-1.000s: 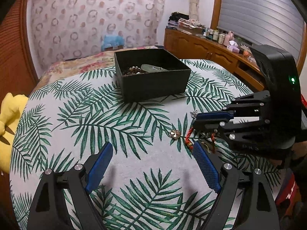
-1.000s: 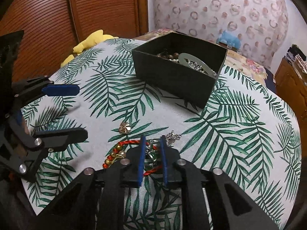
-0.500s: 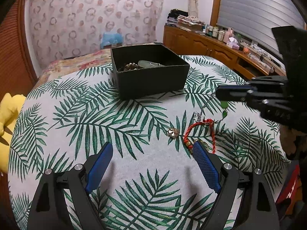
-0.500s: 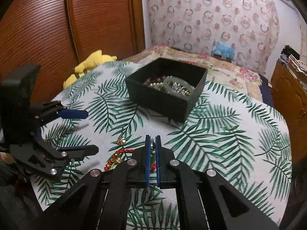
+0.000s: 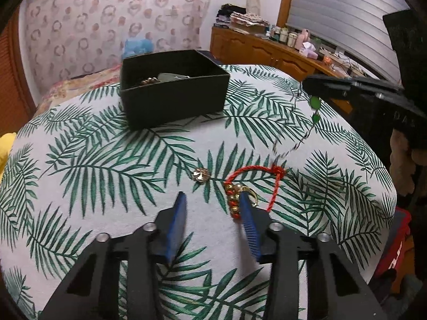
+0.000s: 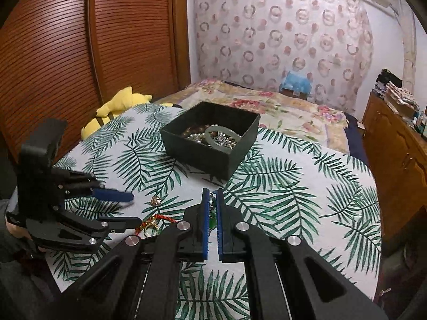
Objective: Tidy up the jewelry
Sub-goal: 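Grasp the red string bracelet with the left tool and lift it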
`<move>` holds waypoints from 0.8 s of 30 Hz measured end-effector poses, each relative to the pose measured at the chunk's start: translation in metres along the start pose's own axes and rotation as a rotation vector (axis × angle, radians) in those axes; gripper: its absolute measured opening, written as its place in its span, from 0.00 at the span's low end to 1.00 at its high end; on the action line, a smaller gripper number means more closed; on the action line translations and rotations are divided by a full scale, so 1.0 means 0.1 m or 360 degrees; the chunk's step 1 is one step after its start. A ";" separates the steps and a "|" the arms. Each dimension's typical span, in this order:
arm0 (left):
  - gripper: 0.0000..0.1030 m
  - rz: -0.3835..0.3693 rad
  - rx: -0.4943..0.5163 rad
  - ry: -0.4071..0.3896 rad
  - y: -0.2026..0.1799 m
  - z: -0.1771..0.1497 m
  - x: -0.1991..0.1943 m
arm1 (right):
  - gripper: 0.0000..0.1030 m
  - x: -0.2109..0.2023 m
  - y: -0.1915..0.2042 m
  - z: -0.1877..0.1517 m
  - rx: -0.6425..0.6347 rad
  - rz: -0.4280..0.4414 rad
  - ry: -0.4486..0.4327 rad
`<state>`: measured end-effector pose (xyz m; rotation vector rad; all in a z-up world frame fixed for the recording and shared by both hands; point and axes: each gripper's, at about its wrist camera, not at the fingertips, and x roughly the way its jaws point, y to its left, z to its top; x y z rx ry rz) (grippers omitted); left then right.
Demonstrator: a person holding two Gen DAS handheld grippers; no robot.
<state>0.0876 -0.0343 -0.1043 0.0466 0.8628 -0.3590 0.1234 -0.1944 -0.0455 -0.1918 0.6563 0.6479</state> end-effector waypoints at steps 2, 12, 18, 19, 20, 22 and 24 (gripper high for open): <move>0.28 -0.0010 0.0009 0.0015 -0.03 0.00 0.02 | 0.05 -0.05 -0.01 0.02 0.0004 -0.0004 -0.0025; 0.10 0.0035 0.0065 0.0045 -0.11 0.00 0.07 | 0.05 -0.14 0.00 0.00 -0.0008 -0.0009 -0.0052; 0.07 0.0091 0.0100 0.0040 -0.14 0.05 0.11 | 0.05 -0.11 0.06 -0.02 -0.0022 -0.0009 -0.0037; 0.06 0.0095 0.0106 0.0039 -0.14 0.04 0.10 | 0.05 -0.10 0.06 -0.03 -0.0025 -0.0013 -0.0036; 0.06 0.0091 0.0107 0.0036 -0.14 0.04 0.09 | 0.05 -0.10 0.06 -0.03 -0.0022 -0.0010 -0.0037; 0.06 0.0086 0.0101 0.0011 -0.15 0.04 0.07 | 0.05 -0.10 0.06 -0.03 -0.0023 -0.0010 -0.0038; 0.06 0.0077 0.0084 -0.0041 -0.14 0.06 -0.01 | 0.05 -0.10 0.06 -0.03 -0.0022 -0.0011 -0.0038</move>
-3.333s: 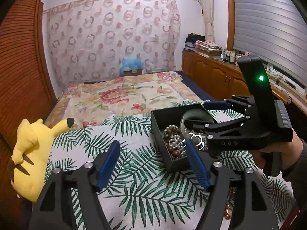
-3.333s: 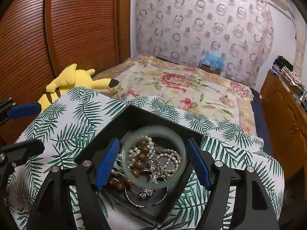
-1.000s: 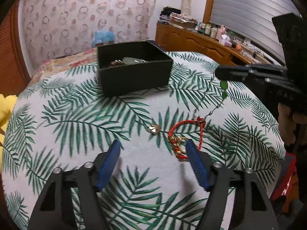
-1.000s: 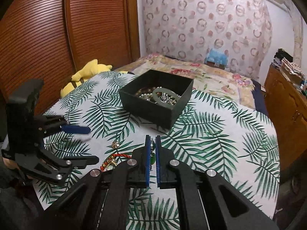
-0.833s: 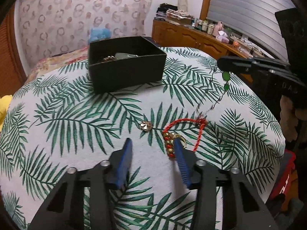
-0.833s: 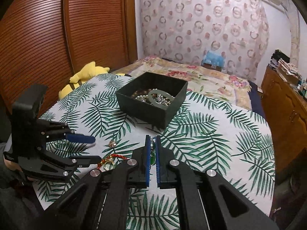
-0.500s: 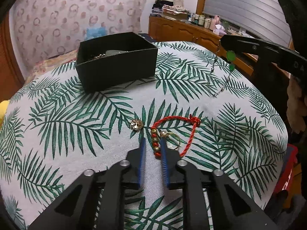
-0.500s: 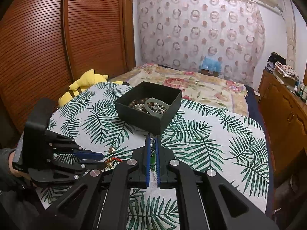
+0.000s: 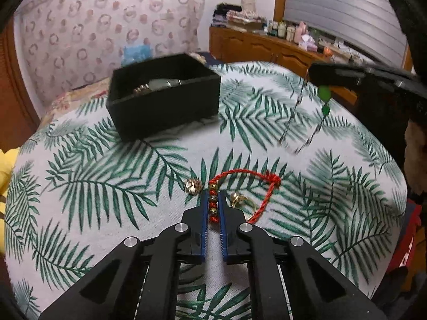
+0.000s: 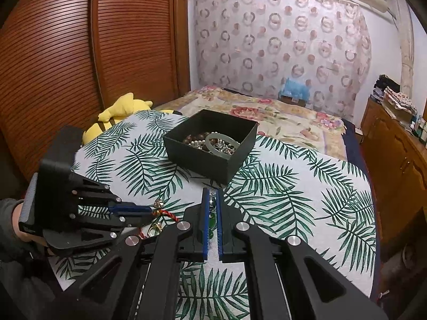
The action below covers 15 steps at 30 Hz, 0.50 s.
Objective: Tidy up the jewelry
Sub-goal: 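Grasp the red string bracelet with the left tool and lift it, then carry the red string bracelet into the black box and open the left tool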
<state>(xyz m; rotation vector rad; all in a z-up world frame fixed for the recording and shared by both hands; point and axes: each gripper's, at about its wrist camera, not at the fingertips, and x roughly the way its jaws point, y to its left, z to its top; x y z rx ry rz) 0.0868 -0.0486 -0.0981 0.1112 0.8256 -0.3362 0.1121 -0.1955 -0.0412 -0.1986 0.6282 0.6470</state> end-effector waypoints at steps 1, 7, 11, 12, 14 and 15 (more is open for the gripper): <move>0.06 -0.0012 -0.0010 -0.0021 0.01 0.02 -0.03 | 0.05 0.00 0.00 0.00 0.0001 0.0000 -0.0001; 0.06 -0.0022 -0.0017 -0.0120 0.00 0.15 -0.23 | 0.05 0.00 0.00 0.03 -0.0011 -0.0002 -0.0013; 0.06 -0.0005 -0.0027 -0.0167 0.04 0.25 -0.31 | 0.05 0.01 -0.02 0.11 -0.0023 -0.0003 -0.0026; 0.06 0.0000 -0.0028 -0.0176 0.06 0.26 -0.33 | 0.05 0.01 -0.03 0.15 -0.0028 -0.0003 -0.0027; 0.06 0.0015 -0.0034 -0.0198 0.10 0.31 -0.37 | 0.05 0.04 -0.03 0.21 -0.0041 -0.0007 -0.0027; 0.06 0.0023 -0.0038 -0.0212 0.12 0.34 -0.39 | 0.05 0.04 -0.03 0.25 -0.0045 -0.0008 -0.0027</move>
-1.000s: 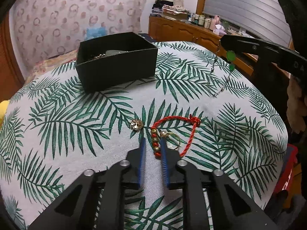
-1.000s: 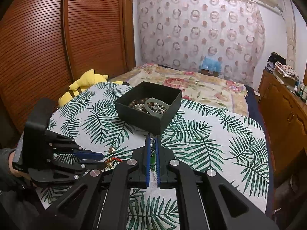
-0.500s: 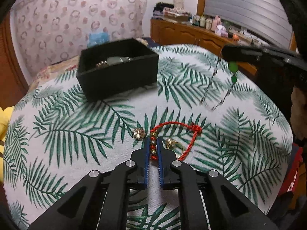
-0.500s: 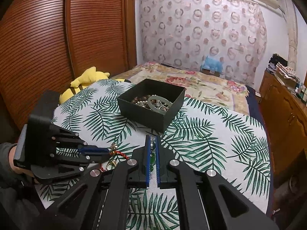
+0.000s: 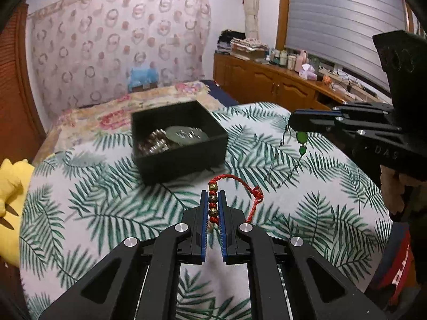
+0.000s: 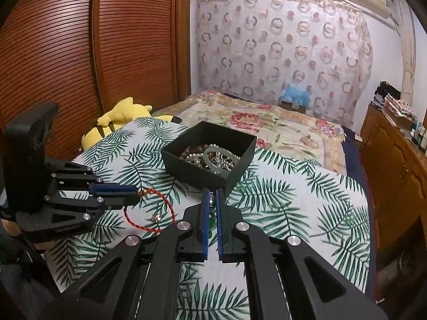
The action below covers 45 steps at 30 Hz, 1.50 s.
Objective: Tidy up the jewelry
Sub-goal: 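Carry the red string bracelet into the black box and open the left tool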
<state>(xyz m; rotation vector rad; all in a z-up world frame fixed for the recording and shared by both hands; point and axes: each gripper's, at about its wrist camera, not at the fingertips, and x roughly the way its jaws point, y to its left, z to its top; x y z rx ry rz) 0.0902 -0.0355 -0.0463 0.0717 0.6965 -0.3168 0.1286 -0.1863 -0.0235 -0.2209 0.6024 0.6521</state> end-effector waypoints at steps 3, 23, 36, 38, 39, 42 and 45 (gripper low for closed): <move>0.06 0.0019 -0.0004 -0.0030 0.06 0.08 -0.04 | 0.05 0.05 -0.02 0.11 -0.0014 -0.0005 0.0000; 0.06 0.0139 -0.0034 -0.0144 0.38 0.41 -0.14 | 0.05 0.65 -0.02 0.98 -0.0056 -0.0007 -0.0014; 0.06 0.0180 -0.0061 -0.0125 0.59 0.51 -0.01 | 0.36 1.16 -0.22 1.00 0.0150 0.0031 0.0099; 0.06 0.0184 -0.0062 -0.0123 0.60 0.55 0.03 | 0.36 1.18 -0.25 0.97 0.0169 0.0031 0.0106; 0.06 0.0186 -0.0062 -0.0123 0.61 0.57 0.04 | 0.36 1.17 -0.27 0.94 0.0179 0.0025 0.0106; 0.06 0.0200 -0.0054 -0.0116 0.61 0.64 0.14 | 0.36 1.14 -0.33 0.86 0.0194 0.0005 0.0107; 0.06 0.0203 -0.0052 -0.0103 0.61 0.70 0.24 | 0.36 1.10 -0.41 0.78 0.0218 -0.0018 0.0111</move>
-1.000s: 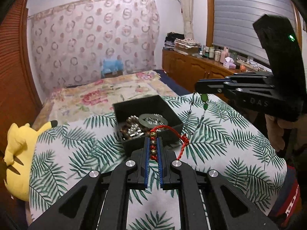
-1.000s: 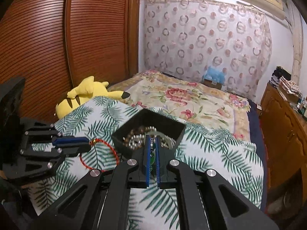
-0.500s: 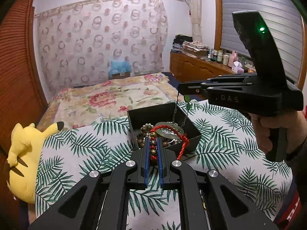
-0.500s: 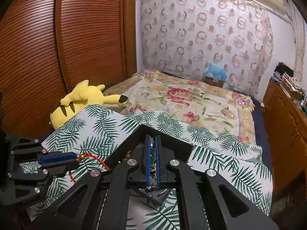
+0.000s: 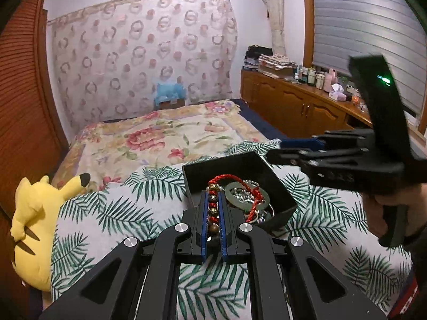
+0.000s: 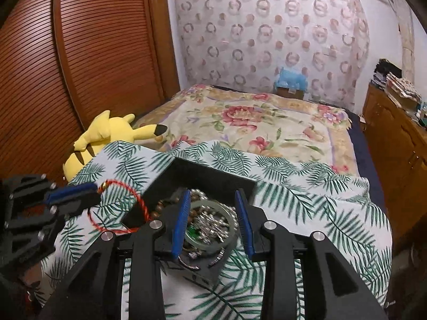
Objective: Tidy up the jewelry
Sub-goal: 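Carry the red string bracelet into the black box and open the left tool, then grasp the gold ring with the right tool while the left tool grasps a gold charm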
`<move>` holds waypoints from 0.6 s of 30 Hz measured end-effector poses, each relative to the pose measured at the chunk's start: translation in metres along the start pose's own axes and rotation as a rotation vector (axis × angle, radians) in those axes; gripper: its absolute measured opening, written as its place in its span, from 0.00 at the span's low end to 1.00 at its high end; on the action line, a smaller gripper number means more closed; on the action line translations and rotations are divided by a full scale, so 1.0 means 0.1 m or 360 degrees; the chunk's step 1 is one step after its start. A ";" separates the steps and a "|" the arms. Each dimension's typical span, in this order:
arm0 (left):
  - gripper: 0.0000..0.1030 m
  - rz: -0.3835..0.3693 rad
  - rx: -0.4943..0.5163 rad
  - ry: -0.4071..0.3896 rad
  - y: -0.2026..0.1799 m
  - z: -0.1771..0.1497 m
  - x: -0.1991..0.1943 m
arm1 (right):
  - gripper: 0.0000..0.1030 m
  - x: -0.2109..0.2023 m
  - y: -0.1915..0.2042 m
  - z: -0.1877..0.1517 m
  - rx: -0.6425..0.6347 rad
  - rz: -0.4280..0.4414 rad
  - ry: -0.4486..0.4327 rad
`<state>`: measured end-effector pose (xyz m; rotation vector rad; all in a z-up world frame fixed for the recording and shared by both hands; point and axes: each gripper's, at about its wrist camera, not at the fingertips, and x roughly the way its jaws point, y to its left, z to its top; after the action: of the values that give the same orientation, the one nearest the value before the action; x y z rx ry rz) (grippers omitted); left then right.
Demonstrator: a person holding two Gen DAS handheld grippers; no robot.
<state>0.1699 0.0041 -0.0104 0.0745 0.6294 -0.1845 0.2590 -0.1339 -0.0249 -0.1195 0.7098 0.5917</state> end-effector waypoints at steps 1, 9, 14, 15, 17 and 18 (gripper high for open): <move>0.06 -0.0001 0.0003 0.0004 -0.02 0.03 0.05 | 0.36 -0.02 -0.03 -0.03 0.0006 -0.0006 0.0000; 0.06 0.0005 0.0022 0.0077 -0.14 0.07 0.43 | 0.36 -0.20 -0.18 -0.25 0.0006 -0.0034 -0.0002; 0.06 -0.0016 0.0013 0.0128 -0.17 0.06 0.55 | 0.36 -0.31 -0.13 -0.39 -0.0031 -0.0022 -0.0018; 0.07 -0.0015 0.0008 0.0142 -0.18 0.05 0.57 | 0.36 -0.34 -0.11 -0.43 -0.0041 -0.0018 -0.0022; 0.11 -0.0013 0.0008 0.0161 -0.18 0.03 0.58 | 0.36 -0.37 -0.09 -0.49 -0.0038 0.0022 -0.0018; 0.21 -0.0013 0.0010 0.0163 -0.18 0.02 0.57 | 0.36 -0.38 -0.08 -0.52 -0.0031 0.0048 -0.0013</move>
<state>0.2122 -0.0227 -0.0426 0.0881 0.7313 -0.1916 0.2104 -0.1737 -0.0411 -0.1244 0.6989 0.6275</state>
